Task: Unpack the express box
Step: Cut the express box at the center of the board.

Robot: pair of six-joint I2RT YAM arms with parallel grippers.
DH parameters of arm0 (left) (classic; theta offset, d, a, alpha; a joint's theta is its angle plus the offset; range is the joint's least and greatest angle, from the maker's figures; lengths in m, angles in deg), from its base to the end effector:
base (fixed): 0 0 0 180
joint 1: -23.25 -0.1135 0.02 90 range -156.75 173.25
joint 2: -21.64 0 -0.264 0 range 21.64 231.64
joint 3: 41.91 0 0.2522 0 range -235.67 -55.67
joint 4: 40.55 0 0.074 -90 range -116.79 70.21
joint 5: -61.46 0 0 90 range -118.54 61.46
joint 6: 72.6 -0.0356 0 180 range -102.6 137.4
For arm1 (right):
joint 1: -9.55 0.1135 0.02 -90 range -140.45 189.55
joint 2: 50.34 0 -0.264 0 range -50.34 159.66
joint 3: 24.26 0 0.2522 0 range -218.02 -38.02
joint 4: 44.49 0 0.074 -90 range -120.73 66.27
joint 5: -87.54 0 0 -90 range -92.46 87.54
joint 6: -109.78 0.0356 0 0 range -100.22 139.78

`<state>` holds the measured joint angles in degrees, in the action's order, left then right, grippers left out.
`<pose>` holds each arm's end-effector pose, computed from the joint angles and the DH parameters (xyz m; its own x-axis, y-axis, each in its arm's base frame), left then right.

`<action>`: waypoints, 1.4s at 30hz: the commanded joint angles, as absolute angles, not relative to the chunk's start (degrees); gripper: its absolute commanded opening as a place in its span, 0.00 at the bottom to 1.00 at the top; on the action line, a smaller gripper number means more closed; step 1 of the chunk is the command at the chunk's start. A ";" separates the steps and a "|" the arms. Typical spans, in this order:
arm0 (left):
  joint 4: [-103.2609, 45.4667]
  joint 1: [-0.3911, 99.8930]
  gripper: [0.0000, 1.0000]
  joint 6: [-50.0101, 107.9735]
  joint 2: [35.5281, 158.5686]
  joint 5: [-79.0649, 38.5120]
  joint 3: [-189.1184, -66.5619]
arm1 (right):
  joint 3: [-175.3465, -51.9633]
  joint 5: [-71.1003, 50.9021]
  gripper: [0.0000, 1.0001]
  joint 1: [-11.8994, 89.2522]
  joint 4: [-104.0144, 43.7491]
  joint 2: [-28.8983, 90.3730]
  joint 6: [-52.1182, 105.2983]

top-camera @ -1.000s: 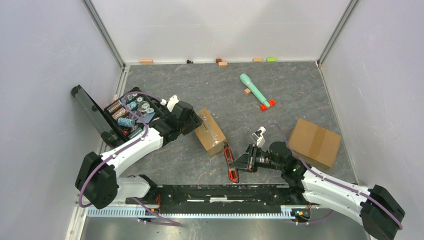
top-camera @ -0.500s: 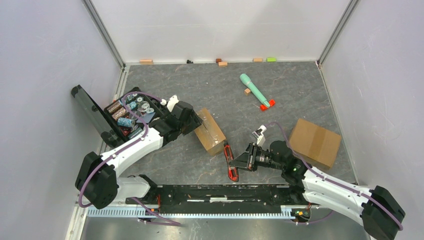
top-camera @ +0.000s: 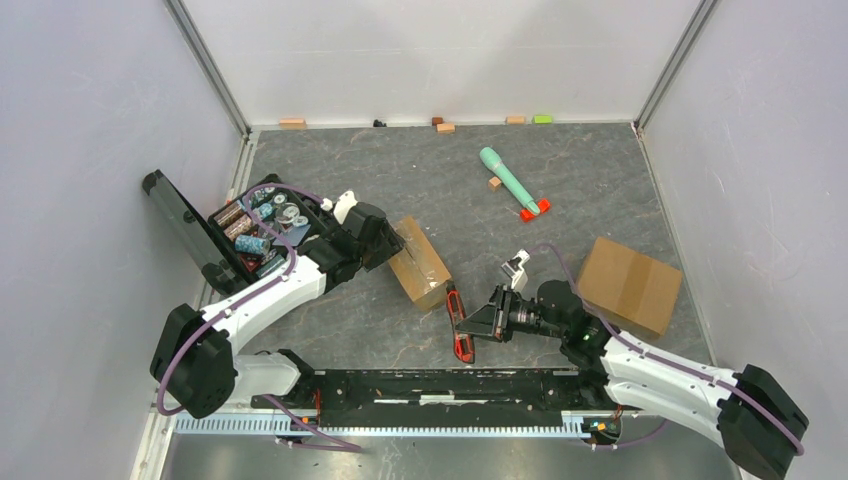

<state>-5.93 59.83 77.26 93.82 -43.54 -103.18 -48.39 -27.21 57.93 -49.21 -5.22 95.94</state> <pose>0.2165 -0.1492 0.2398 -0.6596 -0.5507 -0.5115 -0.2796 0.8115 -0.5131 0.1026 0.1379 0.1804 -0.9629 0.2438 -0.1157 -0.0456 0.2758 0.9601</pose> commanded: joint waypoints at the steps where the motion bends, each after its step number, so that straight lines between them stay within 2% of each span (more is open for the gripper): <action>1: -1.09 60.26 0.36 76.71 94.51 -39.11 -101.13 | -50.74 -28.61 0.00 58.20 -54.97 -3.93 96.14; 15: -0.47 60.28 0.36 75.86 95.71 -39.37 -103.74 | -50.85 -37.36 0.00 58.18 -65.82 2.08 98.91; 21: 0.96 60.34 0.38 74.91 96.47 -39.01 -106.45 | -51.60 -37.78 0.00 57.77 -65.87 3.91 97.87; 23: 1.07 60.32 0.44 74.39 96.37 -38.66 -106.80 | -51.20 -37.39 0.00 57.21 -65.75 4.45 97.65; 32: 3.77 60.27 0.96 68.74 93.20 -35.26 -109.11 | -49.72 -37.01 0.00 54.15 -65.40 4.79 97.41; 33: 4.48 60.34 0.99 68.09 92.72 -34.82 -109.56 | -49.86 -37.05 0.00 54.20 -65.36 4.86 97.19; 42: 11.83 64.12 1.00 64.60 89.76 -32.38 -114.22 | -50.36 -37.49 0.00 54.11 -65.09 6.08 96.21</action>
<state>7.49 60.83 68.69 90.74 -34.14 -109.36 -48.46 -37.02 54.37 -60.66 5.93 97.66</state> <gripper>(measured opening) 0.994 0.244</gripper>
